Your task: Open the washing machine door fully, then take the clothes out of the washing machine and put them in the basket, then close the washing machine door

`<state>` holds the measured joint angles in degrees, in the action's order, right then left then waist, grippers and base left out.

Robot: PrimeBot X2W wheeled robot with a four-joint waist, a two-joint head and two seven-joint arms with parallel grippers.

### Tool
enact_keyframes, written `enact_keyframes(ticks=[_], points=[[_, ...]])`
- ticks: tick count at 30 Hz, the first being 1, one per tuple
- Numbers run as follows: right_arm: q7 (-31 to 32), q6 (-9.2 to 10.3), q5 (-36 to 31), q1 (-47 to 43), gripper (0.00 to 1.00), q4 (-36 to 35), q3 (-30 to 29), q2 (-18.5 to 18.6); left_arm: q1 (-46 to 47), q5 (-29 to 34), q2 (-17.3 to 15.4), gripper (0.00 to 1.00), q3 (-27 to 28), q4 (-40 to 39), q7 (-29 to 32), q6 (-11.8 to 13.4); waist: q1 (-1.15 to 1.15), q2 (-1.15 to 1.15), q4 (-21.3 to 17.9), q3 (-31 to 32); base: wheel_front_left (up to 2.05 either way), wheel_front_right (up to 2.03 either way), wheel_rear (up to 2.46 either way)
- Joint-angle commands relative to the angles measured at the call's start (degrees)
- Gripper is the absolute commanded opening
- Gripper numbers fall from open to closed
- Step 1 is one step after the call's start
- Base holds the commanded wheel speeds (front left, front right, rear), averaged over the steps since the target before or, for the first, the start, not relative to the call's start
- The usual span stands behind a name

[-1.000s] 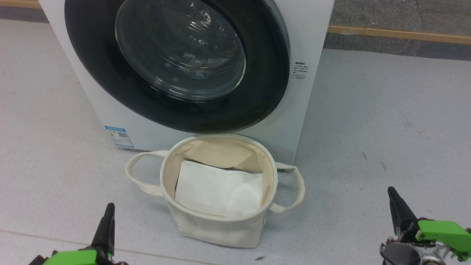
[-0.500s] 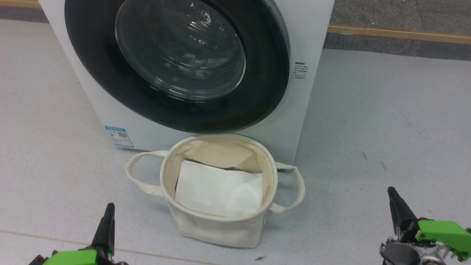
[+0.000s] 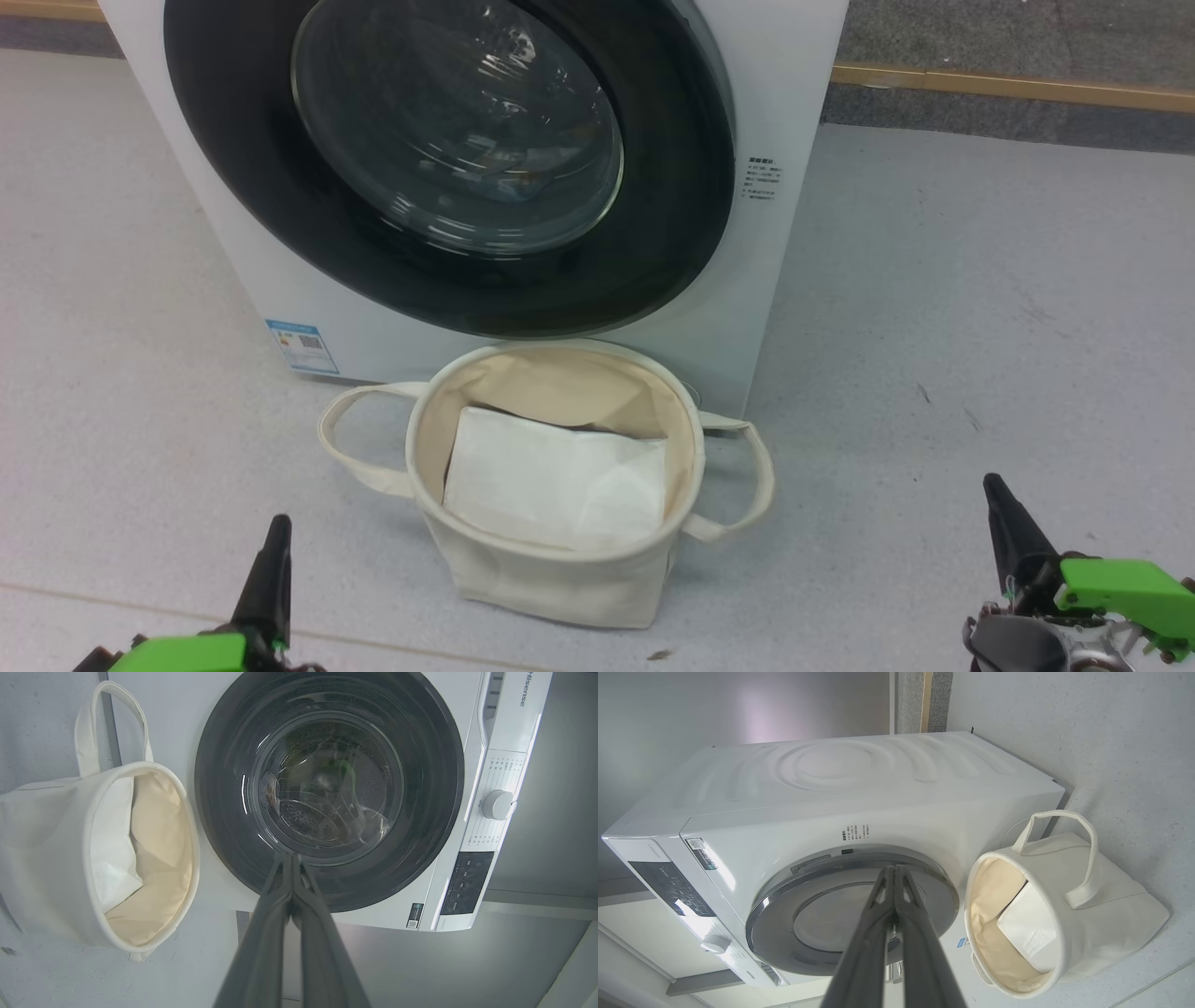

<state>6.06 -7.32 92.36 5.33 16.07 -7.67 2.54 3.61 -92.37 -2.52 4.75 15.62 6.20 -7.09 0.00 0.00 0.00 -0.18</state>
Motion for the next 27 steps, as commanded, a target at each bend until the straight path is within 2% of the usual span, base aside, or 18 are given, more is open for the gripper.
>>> enact_keyframes(ticks=[1, 24, 25, 27], points=[[0.4, -0.17, -0.2, 0.9, 0.0, -2.0, 1.2, 0.3, 2.6, 0.2, -0.4, 0.0, 1.8, -1.6, 0.3, -0.4, 0.0, 0.0, 0.0, 0.0, 0.0, 0.0, 0.0], [0.4, -0.17, -0.2, 0.9, 0.0, -2.0, 1.2, 0.3, 2.6, 0.2, -0.4, 0.0, 1.7, -1.6, 0.3, -0.4, 0.0, 0.0, 0.0, 0.0, 0.0, 0.0, 0.0], [0.0, 0.0, 0.0, 0.0, 1.0, 0.0, 0.0, 0.0, 0.0, 0.0, 0.0, 1.0, 0.0, 0.0, 0.0, 0.0, 0.0, 0.0, 0.0, 0.0, 0.0, 0.0, 0.0], [-0.1, 0.0, 0.0, -0.1, 1.0, 1.4, 0.1, -0.1, -0.3, 0.0, 0.1, 1.0, -0.1, 1.3, 0.0, 0.0, 0.0, 0.0, 0.0, 0.0, 0.0, 0.0, 0.0]])
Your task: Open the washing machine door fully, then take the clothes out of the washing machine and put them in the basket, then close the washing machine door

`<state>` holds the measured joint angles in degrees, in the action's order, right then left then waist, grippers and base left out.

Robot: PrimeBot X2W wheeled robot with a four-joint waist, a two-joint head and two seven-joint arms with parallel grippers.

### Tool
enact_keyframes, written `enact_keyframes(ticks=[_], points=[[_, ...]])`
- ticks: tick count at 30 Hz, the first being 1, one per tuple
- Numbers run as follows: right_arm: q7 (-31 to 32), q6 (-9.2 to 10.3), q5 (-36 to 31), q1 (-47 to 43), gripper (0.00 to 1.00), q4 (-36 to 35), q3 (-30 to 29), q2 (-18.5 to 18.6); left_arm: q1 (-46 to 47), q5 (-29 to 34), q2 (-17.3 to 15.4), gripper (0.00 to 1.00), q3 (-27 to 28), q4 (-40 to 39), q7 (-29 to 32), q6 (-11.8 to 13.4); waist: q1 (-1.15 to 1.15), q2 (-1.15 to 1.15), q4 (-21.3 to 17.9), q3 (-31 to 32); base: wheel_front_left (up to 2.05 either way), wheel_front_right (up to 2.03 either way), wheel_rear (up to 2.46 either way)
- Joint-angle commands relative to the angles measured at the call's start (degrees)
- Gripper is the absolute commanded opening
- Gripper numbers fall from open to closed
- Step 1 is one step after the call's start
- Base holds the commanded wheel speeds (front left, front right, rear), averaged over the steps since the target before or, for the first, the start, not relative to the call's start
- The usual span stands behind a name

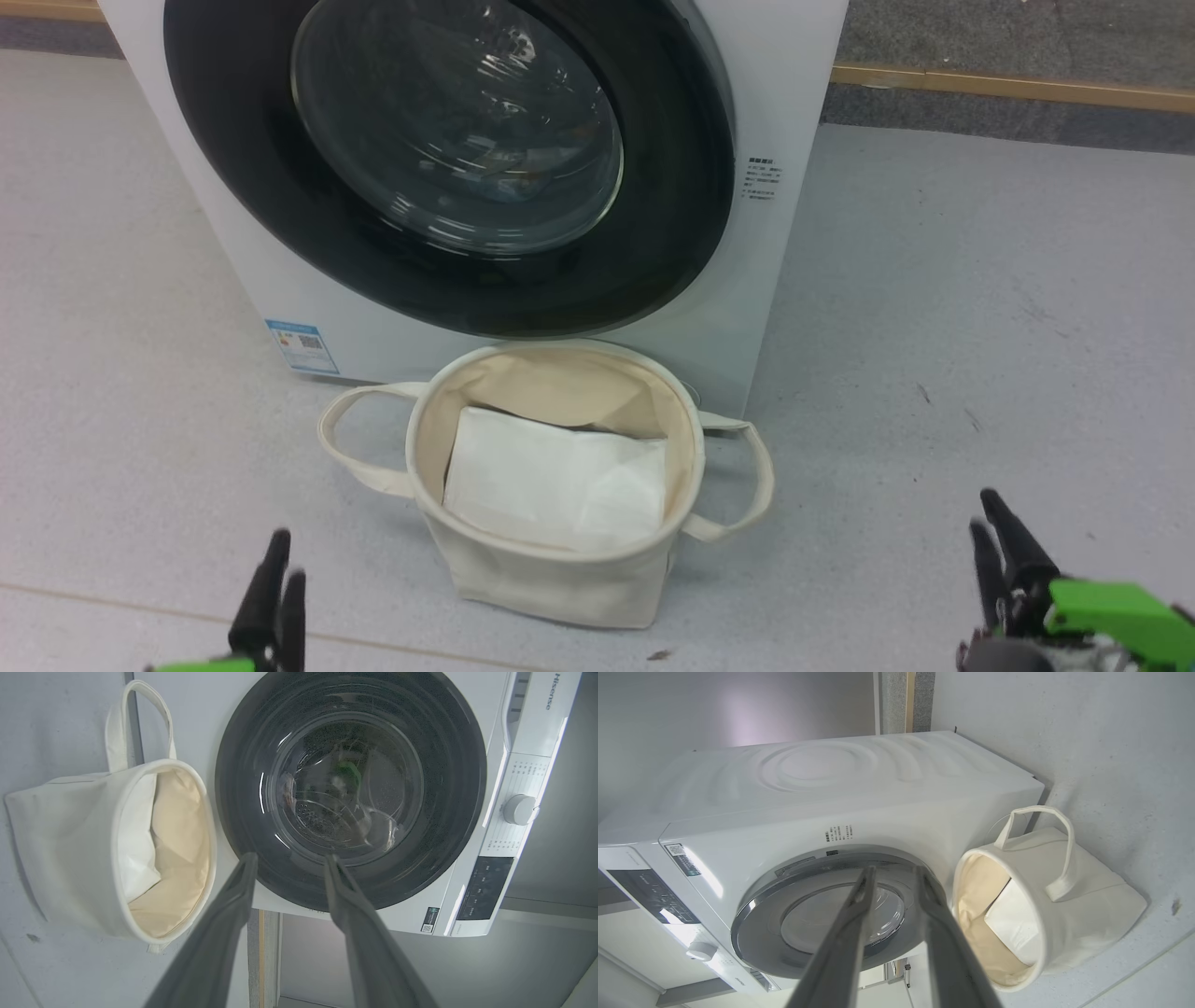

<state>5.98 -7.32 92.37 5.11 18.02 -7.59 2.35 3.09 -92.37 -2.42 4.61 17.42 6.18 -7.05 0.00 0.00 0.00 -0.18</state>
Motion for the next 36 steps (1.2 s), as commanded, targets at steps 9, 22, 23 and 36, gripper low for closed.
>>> enact_keyframes(ticks=[9, 22, 23, 36], points=[[-1.1, -0.01, 1.2, 0.1, 1.0, 1.4, 1.4, -0.1, -0.2, 0.1, 0.0, 1.0, -0.2, 1.2, -0.9, 0.4, 0.13, 0.0, 0.2, 0.2, 0.0, 0.0, 0.0], [-3.4, -0.03, 1.9, 1.8, 1.0, 1.0, 4.0, 0.3, 0.9, 0.9, -0.6, 1.0, -0.8, -0.3, -2.2, 1.1, 0.0, 0.0, 0.4, 0.1, 0.0, 0.0, 0.0], [-3.5, -0.03, 1.9, 1.9, 1.0, 0.8, 4.1, 0.3, 0.9, 1.3, -0.8, 1.0, -1.0, -0.6, -2.3, 1.1, 0.0, 0.0, 0.4, 0.1, 0.0, 0.0, 0.0], [-5.7, -0.05, -8.2, 3.5, 1.0, -0.5, 8.2, 1.4, 1.8, 11.4, -3.7, 1.0, -4.6, -3.6, -5.6, 1.9, 0.0, 0.0, 0.6, 0.2, 0.0, 0.0, 0.0]])
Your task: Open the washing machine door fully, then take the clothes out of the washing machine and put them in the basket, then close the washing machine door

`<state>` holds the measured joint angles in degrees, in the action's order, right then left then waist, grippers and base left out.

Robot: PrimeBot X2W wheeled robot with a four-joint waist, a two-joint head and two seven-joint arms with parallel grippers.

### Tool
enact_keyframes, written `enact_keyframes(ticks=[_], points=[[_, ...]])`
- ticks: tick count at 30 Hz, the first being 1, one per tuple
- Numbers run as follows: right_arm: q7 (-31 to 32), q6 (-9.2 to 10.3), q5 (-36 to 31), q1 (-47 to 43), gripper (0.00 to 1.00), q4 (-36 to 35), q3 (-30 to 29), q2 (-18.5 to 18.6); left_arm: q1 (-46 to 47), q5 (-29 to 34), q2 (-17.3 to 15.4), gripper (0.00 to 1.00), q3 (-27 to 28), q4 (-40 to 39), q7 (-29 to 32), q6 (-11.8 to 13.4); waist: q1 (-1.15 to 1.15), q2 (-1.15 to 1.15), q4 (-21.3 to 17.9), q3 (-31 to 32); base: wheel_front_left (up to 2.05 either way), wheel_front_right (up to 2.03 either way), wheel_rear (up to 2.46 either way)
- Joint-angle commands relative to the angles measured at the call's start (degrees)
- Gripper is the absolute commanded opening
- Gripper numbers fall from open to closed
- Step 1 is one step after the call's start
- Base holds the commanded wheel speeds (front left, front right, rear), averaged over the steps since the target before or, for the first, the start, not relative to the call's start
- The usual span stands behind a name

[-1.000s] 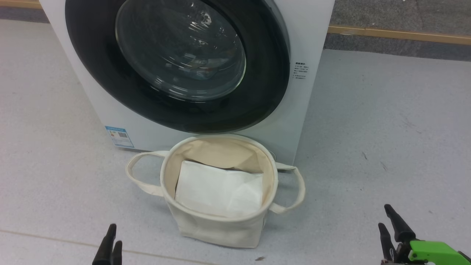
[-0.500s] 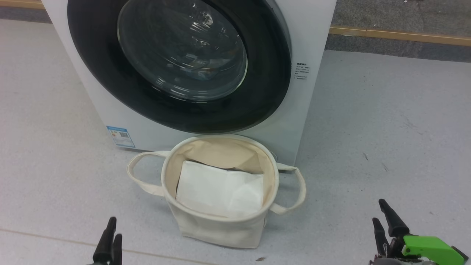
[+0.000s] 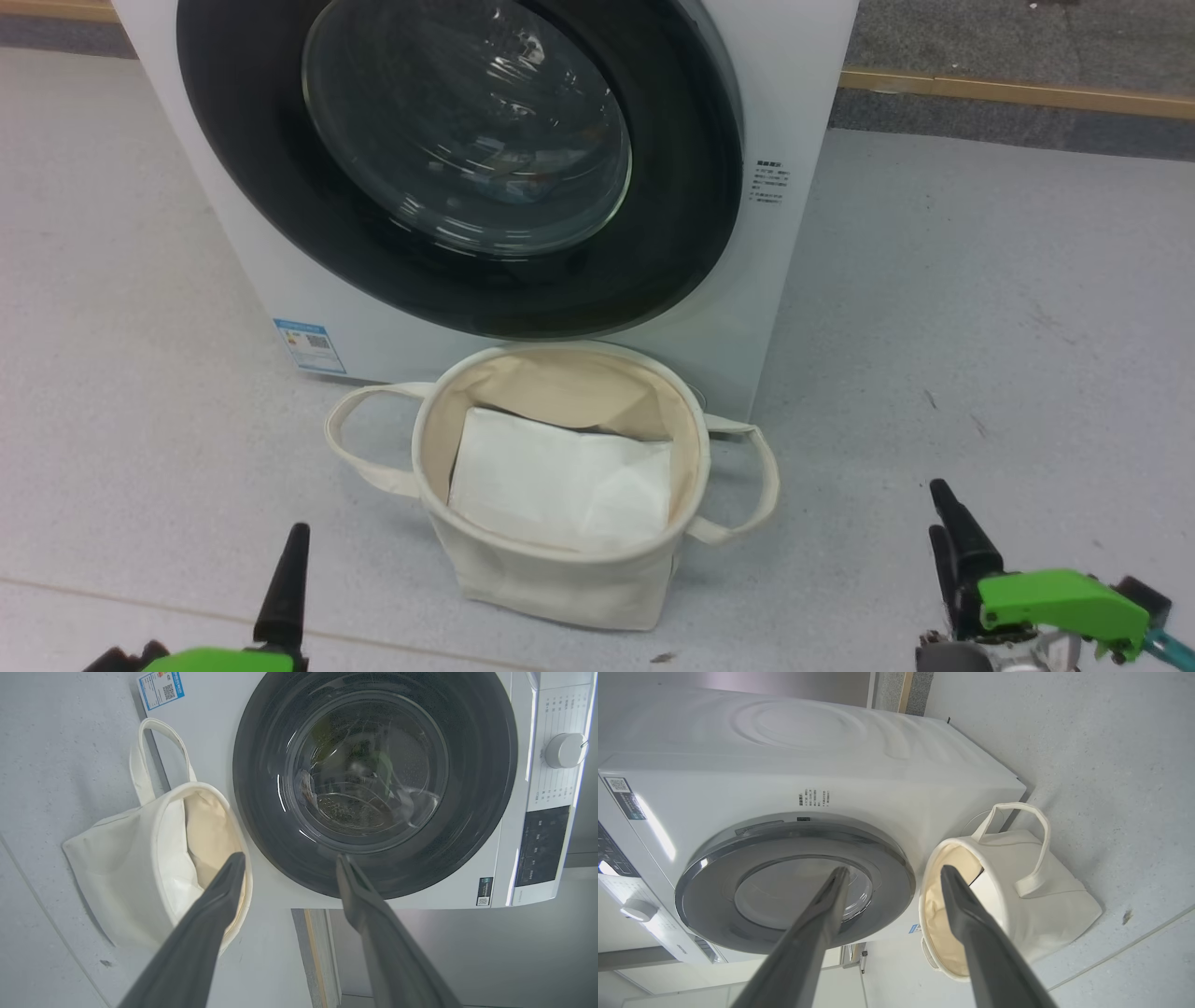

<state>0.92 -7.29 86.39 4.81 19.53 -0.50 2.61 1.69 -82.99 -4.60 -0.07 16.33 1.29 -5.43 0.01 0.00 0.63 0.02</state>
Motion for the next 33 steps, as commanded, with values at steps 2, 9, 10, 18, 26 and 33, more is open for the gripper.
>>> enact_keyframes(ticks=[2, 9, 10, 18, 26, 33], points=[[-1.0, -0.08, -5.8, 4.0, 1.0, -1.9, 1.9, 1.2, 3.3, 4.5, -2.1, 1.0, -0.7, -2.7, -1.1, 0.6, -0.01, 0.0, 0.0, 0.0, 0.0, 0.0, 0.0], [-2.2, -0.09, -18.5, 4.5, 1.0, -1.9, 3.5, 0.7, 3.9, 15.9, -4.3, 1.0, -4.3, -3.3, -2.4, 2.1, -0.01, 0.0, 0.2, 0.0, 0.0, 0.0, 0.0], [-2.3, -0.09, -19.9, 4.5, 1.0, -2.0, 3.7, 0.6, 3.9, 17.1, -4.5, 1.0, -4.7, -3.4, -2.6, 2.3, -0.01, 0.0, 0.2, 0.0, 0.0, 0.0, 0.0], [-3.7, -0.1, -26.9, 4.4, 1.0, -2.3, 4.7, 0.1, 3.8, 23.2, -4.8, 1.0, -5.8, -3.9, -3.9, 2.9, -0.01, 0.0, 0.5, 0.0, 0.0, 0.0, 0.0], [-5.0, -0.11, -32.2, 4.9, 1.0, -2.9, 6.5, 0.0, 4.1, 29.0, -5.3, 1.0, -6.9, -4.3, -5.3, 3.0, -0.01, 0.0, 0.7, 0.1, 0.0, 0.0, 0.0], [-6.2, -0.12, -36.6, 5.5, 1.0, -3.3, 8.1, 0.0, 4.5, 34.1, -5.8, 1.0, -7.9, -4.6, -6.5, 3.0, -0.01, 0.0, 0.9, 0.0, 0.0, 0.0, 0.0]])
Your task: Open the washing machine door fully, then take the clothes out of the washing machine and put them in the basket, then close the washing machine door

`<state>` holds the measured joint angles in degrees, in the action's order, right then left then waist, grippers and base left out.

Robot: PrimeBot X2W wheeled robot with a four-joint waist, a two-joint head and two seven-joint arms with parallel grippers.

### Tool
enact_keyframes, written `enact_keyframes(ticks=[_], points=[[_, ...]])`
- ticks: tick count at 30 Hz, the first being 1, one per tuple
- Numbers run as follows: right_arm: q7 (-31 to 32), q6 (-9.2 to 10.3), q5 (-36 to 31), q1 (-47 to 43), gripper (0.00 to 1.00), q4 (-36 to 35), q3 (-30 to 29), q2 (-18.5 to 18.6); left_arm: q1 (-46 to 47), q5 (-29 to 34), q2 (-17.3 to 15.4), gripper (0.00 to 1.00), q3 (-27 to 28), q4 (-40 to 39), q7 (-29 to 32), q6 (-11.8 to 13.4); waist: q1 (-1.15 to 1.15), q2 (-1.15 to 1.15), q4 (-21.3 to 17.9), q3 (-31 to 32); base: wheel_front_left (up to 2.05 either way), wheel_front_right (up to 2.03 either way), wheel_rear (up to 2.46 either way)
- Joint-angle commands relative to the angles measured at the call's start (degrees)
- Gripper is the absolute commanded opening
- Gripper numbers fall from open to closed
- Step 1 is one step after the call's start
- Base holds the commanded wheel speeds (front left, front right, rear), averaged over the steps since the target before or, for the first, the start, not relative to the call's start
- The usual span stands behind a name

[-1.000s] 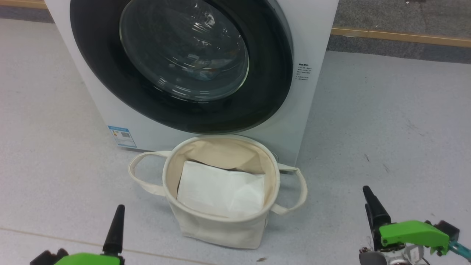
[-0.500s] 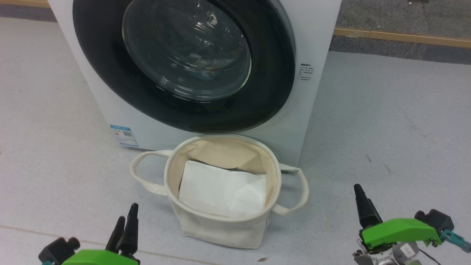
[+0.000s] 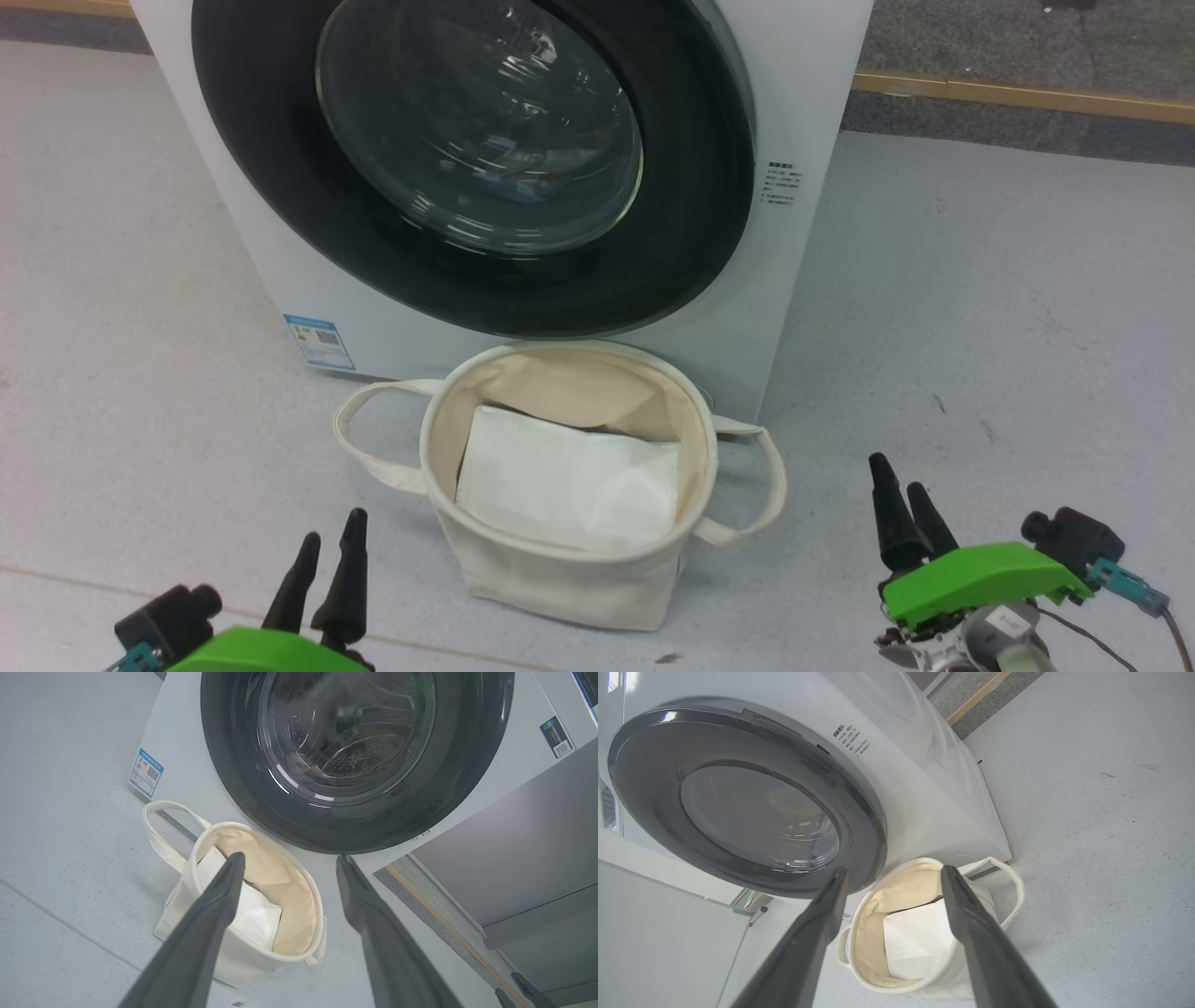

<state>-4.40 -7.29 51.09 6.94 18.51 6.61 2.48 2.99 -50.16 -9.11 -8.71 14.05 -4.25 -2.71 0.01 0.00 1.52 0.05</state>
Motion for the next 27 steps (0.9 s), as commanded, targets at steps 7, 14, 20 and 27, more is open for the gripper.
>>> enact_keyframes(ticks=[7, 14, 20, 27], points=[[-2.0, -0.13, -5.5, 3.8, 1.0, -2.7, 2.7, 0.1, 3.5, 5.8, -1.7, 1.0, -0.2, -2.0, -2.1, 0.2, 0.0, 0.0, 0.2, 0.0, 0.0, 0.0, 0.0], [-3.0, -0.14, -9.3, 4.2, 1.0, -3.2, 4.1, 0.2, 3.8, 10.0, -2.1, 1.0, -1.1, -1.8, -3.1, 0.4, 0.0, 0.0, 0.4, 0.1, 0.0, 0.0, 0.0], [-4.0, -0.15, -12.9, 4.4, 1.0, -3.6, 5.2, 0.2, 3.9, 14.2, -2.6, 1.0, -2.2, -1.7, -4.1, 0.7, 0.0, 0.0, 0.5, 0.2, 0.0, 0.0, 0.0], [-4.4, -0.16, -17.9, 5.1, 1.0, -3.2, 6.4, 0.2, 4.4, 19.3, -3.3, 1.0, -3.2, -2.0, -5.3, 1.3, 0.0, 0.0, 0.8, 0.3, 0.0, 0.0, 0.0]])
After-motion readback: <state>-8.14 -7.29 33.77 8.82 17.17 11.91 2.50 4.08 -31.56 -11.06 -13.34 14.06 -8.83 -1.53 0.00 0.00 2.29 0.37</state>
